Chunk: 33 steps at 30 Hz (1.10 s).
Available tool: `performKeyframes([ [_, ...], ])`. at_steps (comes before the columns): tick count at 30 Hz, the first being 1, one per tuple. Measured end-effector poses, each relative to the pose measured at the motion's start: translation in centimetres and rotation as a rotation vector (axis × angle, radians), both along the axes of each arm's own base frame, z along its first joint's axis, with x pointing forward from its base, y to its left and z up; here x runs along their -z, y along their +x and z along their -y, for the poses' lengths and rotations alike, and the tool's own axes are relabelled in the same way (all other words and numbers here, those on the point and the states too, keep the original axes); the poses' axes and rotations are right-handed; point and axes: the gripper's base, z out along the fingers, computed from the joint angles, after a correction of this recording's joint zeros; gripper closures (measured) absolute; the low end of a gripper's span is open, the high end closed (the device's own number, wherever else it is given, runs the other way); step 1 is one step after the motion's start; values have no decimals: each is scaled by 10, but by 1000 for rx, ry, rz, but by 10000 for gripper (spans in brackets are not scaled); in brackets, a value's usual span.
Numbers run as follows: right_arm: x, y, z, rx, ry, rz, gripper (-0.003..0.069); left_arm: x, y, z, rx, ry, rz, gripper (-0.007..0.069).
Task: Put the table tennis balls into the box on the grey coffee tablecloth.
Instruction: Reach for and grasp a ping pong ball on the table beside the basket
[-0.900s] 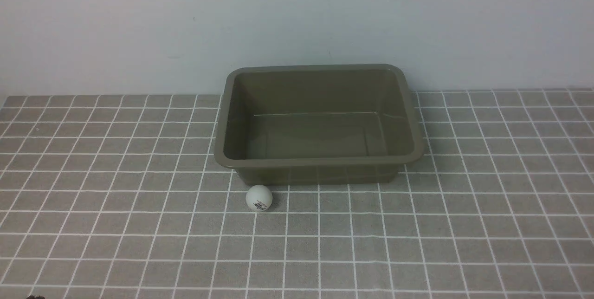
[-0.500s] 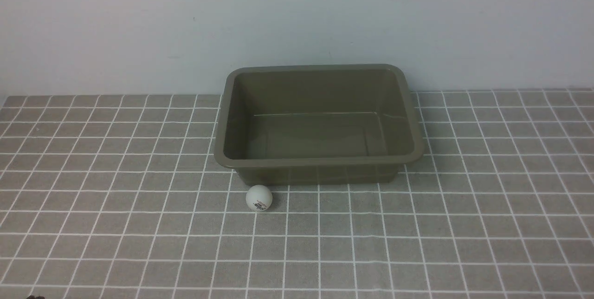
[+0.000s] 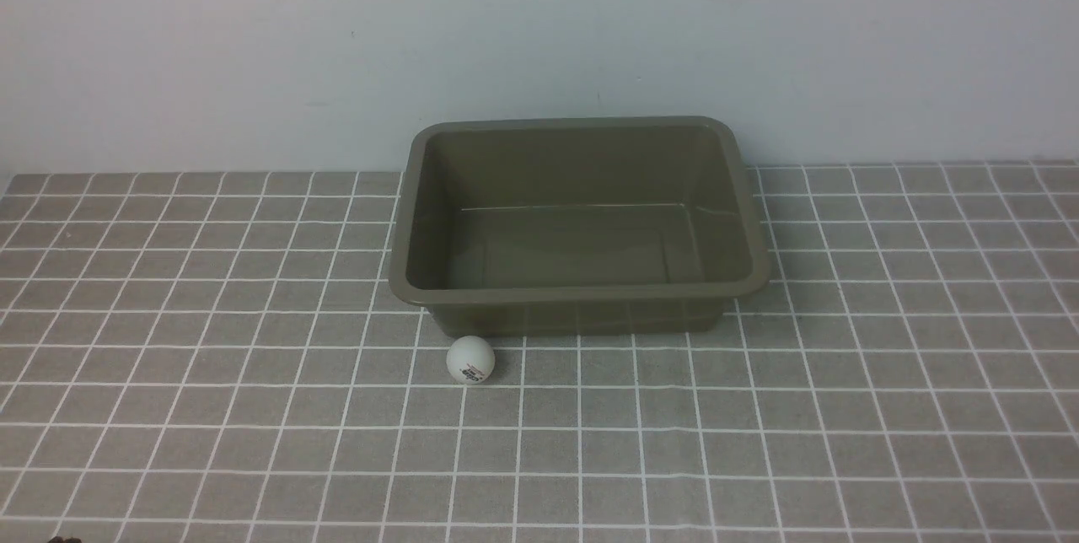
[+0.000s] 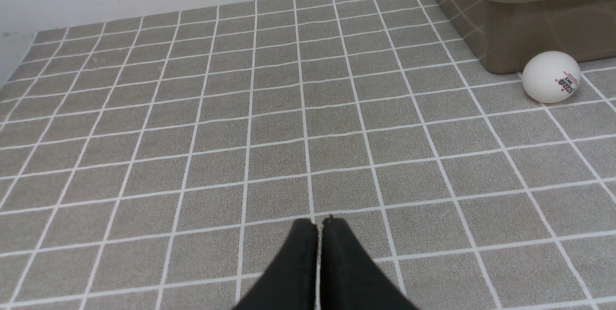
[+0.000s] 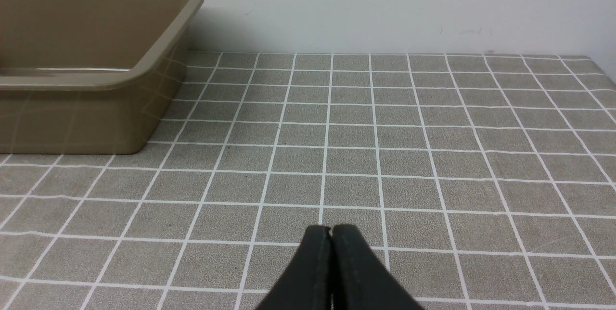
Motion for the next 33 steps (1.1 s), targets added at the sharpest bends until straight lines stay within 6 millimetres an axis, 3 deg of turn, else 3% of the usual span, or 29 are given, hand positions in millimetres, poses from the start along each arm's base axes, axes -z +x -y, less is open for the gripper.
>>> performKeyframes([
  [6, 0, 0, 0, 0, 0, 0, 673, -1, 0, 1, 0, -20, 10, 629],
  [11, 0, 0, 0, 0, 0, 0, 673, -16, 4, 2, -30, -254, 165, 629],
  [16, 0, 0, 0, 0, 0, 0, 673, -38, 4, -7, -131, -599, 407, 629],
  [21, 0, 0, 0, 0, 0, 0, 673, -54, 2, -8, -131, -672, 445, 629],
  [26, 0, 0, 0, 0, 0, 0, 673, -84, 19, 11, -2, -501, 92, 629],
  [33, 0, 0, 0, 0, 0, 0, 673, -82, 95, 28, 133, -298, -534, 629],
])
